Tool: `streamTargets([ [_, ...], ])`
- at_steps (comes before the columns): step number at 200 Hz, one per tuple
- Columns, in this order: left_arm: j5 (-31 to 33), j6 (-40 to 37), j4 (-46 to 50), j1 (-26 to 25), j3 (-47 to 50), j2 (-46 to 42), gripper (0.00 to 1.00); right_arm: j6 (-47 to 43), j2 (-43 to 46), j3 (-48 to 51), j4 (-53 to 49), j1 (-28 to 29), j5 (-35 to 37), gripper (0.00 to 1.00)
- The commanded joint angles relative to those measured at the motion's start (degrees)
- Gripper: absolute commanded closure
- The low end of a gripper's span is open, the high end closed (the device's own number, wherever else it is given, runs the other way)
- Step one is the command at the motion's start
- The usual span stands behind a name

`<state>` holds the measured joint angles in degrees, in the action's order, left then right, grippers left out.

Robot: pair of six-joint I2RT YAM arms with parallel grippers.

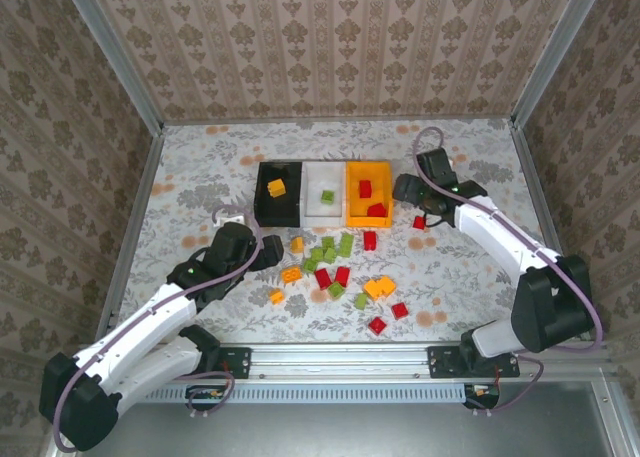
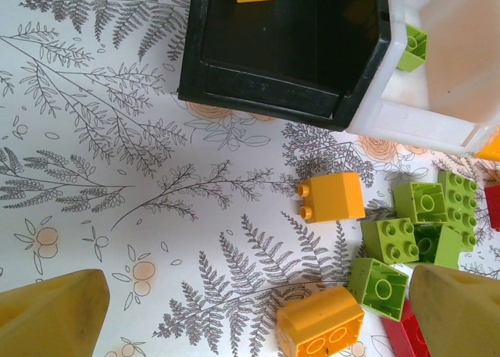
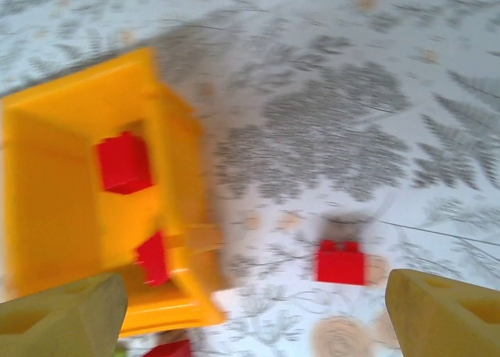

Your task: Sort the legos into containers by color

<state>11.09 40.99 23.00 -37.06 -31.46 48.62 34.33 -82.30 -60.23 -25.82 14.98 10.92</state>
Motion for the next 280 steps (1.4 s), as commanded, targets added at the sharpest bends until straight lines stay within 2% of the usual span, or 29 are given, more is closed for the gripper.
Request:
streamTargets([
  [1,-0.55,0.76,-1.37,0.48,0.83,-0.90,0.00,2.13,-1.55,3.09,-0.63,-3.69,-0.12,0.13],
  [46,-1.28,0.51,-1.29,1.19,0.61,-0.92,0.00,0.63,-11.25,1.31,1.33,-5.23,-4.00,0.17],
  [80,-1.45,0.43,-0.86,1.63,0.79,-1.34,0.00,0.21,-16.66,-0.09,1.54,-5.23,-5.17,0.26],
  [109,-1.55,0.35,-0.73,2.15,1.04,-1.73,0.00,0.26,-17.79,1.17,2.35,-5.23,-5.13,0.34],
  [155,-2.28,0.41,-1.31,2.78,1.49,-1.42,0.00,-1.34,-19.39,0.94,3.05,-5.23,-5.04,0.57],
  [191,-2.39,0.30,-0.91,2.95,1.36,-1.69,0.00,-2.54,-14.01,1.64,2.86,-4.94,-6.53,0.68],
  [217,-2.58,0.07,-0.68,2.96,0.76,-1.78,0.00,-4.61,-5.88,1.91,1.14,-1.94,-7.51,0.68],
  [238,-2.74,-0.19,-0.45,3.11,0.15,-1.62,0.00,-6.23,-1.75,0.63,0.46,3.91,-8.21,0.66],
  [259,-3.08,-0.54,0.11,3.04,-0.47,-1.47,0.00,-7.04,-3.07,-2.54,0.31,9.78,-8.04,0.65],
  [280,-2.81,-0.64,1.29,3.04,-0.79,-1.45,0.00,-6.99,-8.01,-6.30,0.90,12.32,-7.94,0.64],
])
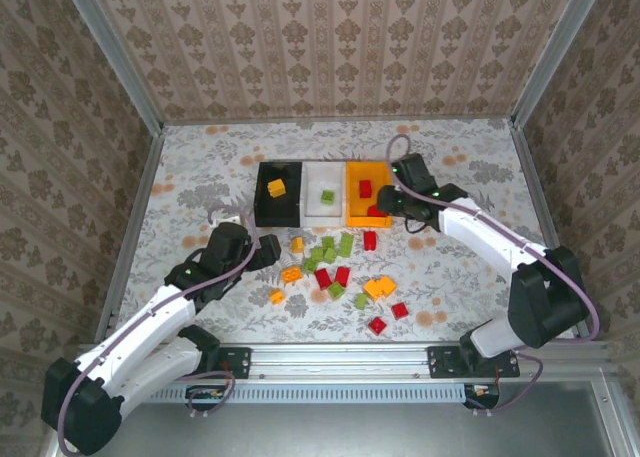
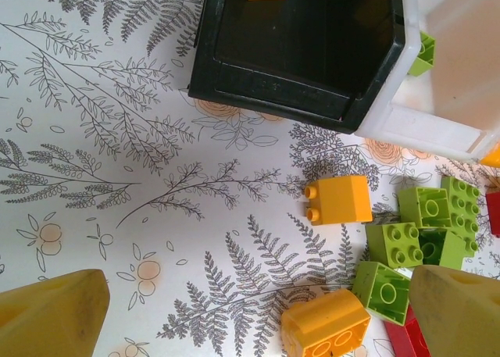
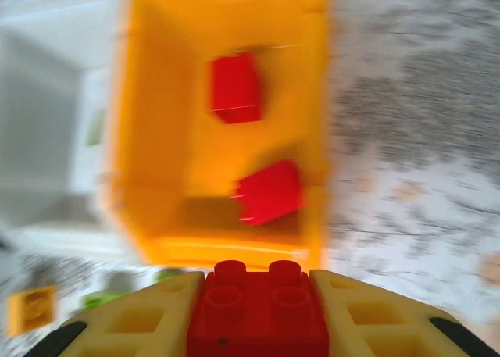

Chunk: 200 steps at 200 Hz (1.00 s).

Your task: Sort the legos into containers by color

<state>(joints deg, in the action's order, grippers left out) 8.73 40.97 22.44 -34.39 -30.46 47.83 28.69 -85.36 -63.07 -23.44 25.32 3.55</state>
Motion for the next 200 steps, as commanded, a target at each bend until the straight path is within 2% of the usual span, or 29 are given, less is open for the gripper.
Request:
streamTargets([
  [1,-0.42,-0.62,1.93,0.38,-1.80,-0.65,0.00,-1.35,-5.32,-3.68,-1.50,2.04,-0.57,0.64],
  [28,-0.43,-1.06,3.81,0.29,-2.37,-0.01,0.00,-2.18,-12.45,-10.24,-2.44,2.54,2.58,0.63],
  [48,-0.81,-1.68,5.19,0.21,-3.01,1.32,0.00,-3.27,-17.00,-15.18,-3.89,2.53,6.22,0.59],
  [58,-0.88,-1.68,5.83,0.14,-3.25,1.95,0.00,-3.72,-18.62,-16.96,-3.81,2.41,6.98,0.53],
  [84,-1.30,-1.99,6.65,-0.15,-3.47,3.16,0.00,-4.16,-20.77,-21.30,-4.27,2.36,6.91,0.30],
  [95,-1.44,-2.22,6.86,-0.24,-3.60,3.32,0.00,-3.99,-19.78,-21.57,-3.88,2.32,6.72,0.25],
  [139,-2.13,-4.61,7.32,-2.33,-5.12,6.82,0.05,-1.79,-10.94,-13.00,0.43,2.54,3.54,0.20],
  [169,-1.29,-6.64,7.45,-7.80,-8.28,15.76,0.06,-0.21,-5.50,-5.27,2.90,2.54,2.70,0.20],
  [200,2.96,-7.56,7.79,-13.57,-11.15,24.65,0.06,-0.27,-2.25,-1.27,3.21,2.30,3.27,0.19],
])
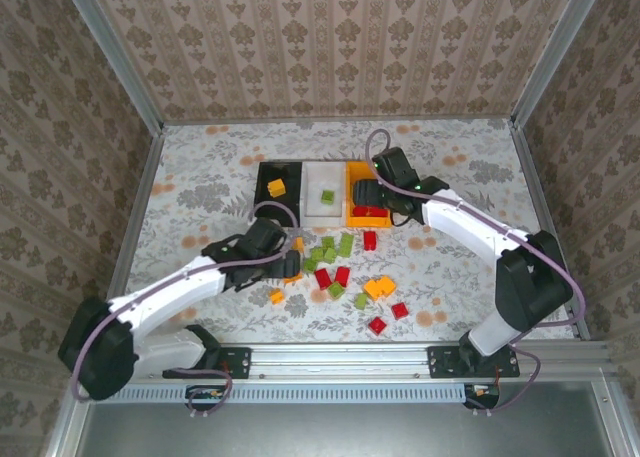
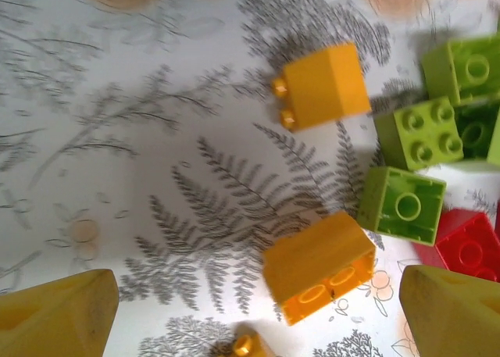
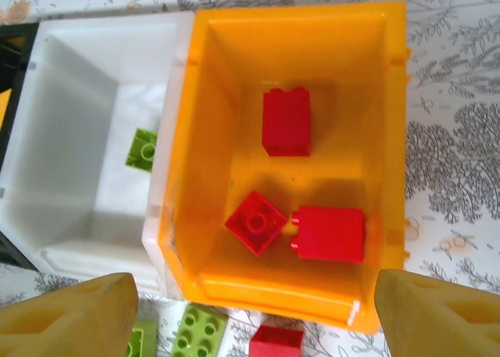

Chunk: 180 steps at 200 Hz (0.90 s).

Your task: Sort the legos into containers by color

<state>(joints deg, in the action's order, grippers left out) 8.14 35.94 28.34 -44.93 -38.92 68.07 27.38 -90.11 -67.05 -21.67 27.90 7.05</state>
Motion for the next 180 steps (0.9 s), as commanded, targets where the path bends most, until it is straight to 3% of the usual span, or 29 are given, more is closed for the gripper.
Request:
streamTargets([
  [1,3.68,-2.63,1.80,-3.18,-2.72,4.60,0.06,1.02,2.57,2.75,1.40,-0.29,-0.21,0.19],
  [38,6.88,-3.16,2.04,-6.85,-5.83,12.63,0.12,1.19,5.01,4.89,1.52,-1.31,-0.11,0.19],
  [97,7.11,-3.33,-0.97,-7.45,-5.39,18.34,0.12,1.37,7.74,5.95,1.94,-2.96,-0.63,0.19],
  [180,5.47,-2.99,-2.78,-8.31,-3.67,17.97,0.47,1.80,8.78,5.91,1.70,-4.12,-0.46,0.18],
])
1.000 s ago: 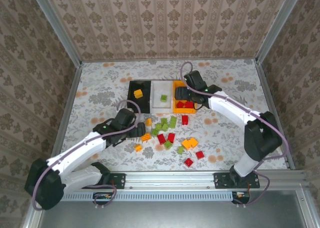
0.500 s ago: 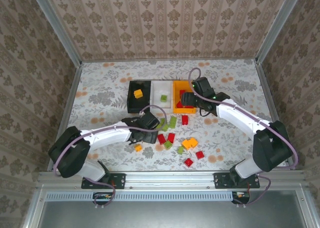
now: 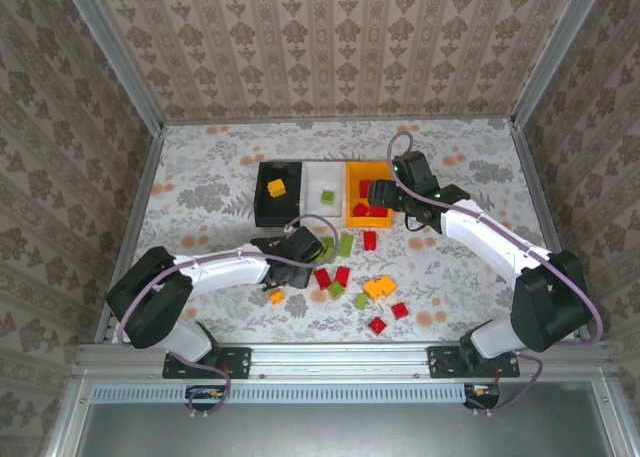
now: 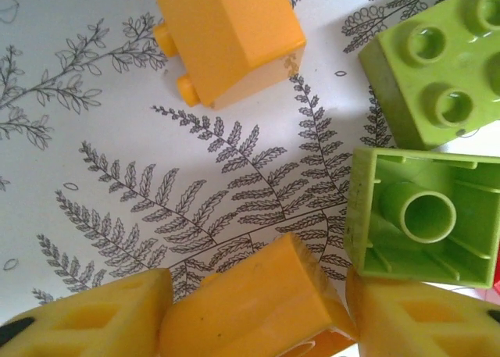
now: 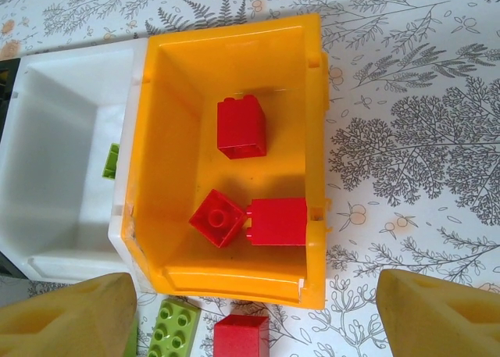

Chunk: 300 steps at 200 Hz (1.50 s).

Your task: Sort the legos into containers by color

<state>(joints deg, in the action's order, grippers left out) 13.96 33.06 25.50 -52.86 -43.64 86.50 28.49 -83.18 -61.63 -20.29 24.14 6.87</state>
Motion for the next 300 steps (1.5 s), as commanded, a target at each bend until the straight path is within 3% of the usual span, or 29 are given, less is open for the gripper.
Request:
streamTargets([
  [1,-0.34,-0.10,0.07,-0.39,1.08,-0.54,0.47,0.73,1.91,0.51,0.33,-0.34,-0.33,0.19],
  [85,2.47,-0.24,6.26,0.36,-1.81,-10.33,0.54,1.53,2.97,0.91,0.31,-0.96,-0.89,0.19],
  [105,4.53,-2.44,8.20,3.27,-5.12,-12.72,0.53,1.75,3.02,1.36,0.47,-1.27,-1.16,0.19],
  [124,4.56,-5.44,7.46,9.33,-9.25,-12.81,0.54,1.85,5.19,1.75,0.35,-1.39,-1.21,0.19],
  [163,3.36,-10.60,4.12,18.67,-20.49,-3.78,0.54,1.94,5.72,2.45,0.09,-1.98,-1.42,0.18],
  [218,1.59,-13.02,2.75,24.48,-32.05,10.16,0.53,1.83,6.86,3.36,0.48,-2.75,-2.11,0.18],
  [233,1.03,-13.18,2.77,24.82,-34.16,12.86,0.47,1.95,7.02,3.43,0.36,-2.90,-2.22,0.18],
  [249,0.28,-13.38,3.28,24.82,-36.23,14.68,0.30,1.95,7.16,3.34,0.17,-3.19,-2.40,0.18],
  [268,-0.28,-13.36,3.87,24.56,-37.66,14.75,0.18,2.10,7.65,3.35,0.13,-3.43,-2.64,0.17],
  [300,-1.69,-12.17,3.94,22.80,-34.86,8.66,0.11,2.10,8.27,3.30,-0.07,-3.60,-3.17,0.16],
])
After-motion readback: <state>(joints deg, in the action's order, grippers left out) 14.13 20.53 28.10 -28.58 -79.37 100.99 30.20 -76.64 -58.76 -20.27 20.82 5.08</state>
